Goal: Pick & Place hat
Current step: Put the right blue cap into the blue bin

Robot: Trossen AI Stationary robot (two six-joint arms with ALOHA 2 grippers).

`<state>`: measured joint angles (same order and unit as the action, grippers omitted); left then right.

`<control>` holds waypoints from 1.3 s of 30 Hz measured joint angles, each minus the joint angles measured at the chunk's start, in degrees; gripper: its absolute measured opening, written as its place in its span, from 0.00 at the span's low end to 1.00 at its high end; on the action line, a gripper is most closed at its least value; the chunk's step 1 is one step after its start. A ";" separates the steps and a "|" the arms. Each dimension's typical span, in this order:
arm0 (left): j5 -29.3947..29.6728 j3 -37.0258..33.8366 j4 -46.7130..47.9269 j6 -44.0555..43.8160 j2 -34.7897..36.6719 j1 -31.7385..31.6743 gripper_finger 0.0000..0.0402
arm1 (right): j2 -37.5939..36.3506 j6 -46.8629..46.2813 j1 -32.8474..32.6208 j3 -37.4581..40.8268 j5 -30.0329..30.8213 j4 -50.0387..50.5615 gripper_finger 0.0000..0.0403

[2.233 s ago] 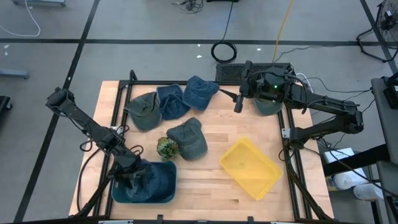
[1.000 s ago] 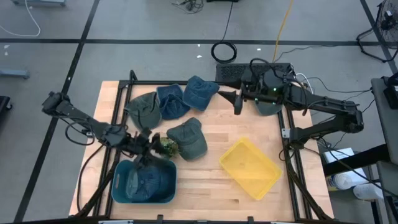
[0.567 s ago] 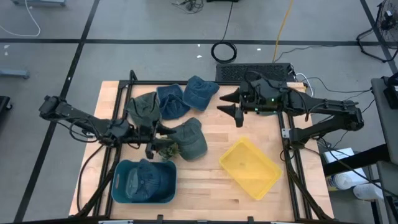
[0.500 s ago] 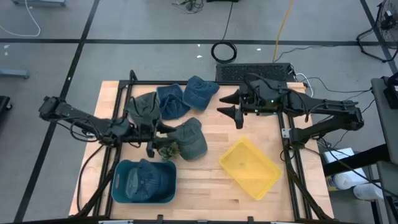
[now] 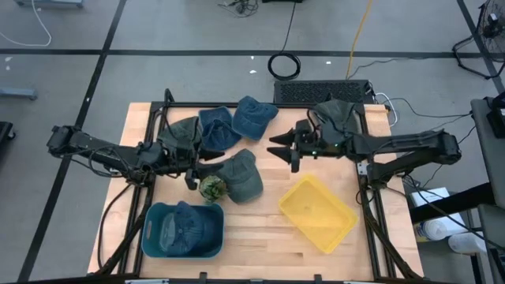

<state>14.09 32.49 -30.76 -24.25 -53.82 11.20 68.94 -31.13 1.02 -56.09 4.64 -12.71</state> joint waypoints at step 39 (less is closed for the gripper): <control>-4.11 0.00 -17.04 -11.88 0.76 -1.95 0.64 | 25.15 45.94 -1.45 -12.30 25.33 4.35 0.54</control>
<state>9.98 32.49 -47.80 -36.13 -53.06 9.26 94.10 14.80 -0.43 -68.39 29.98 -8.37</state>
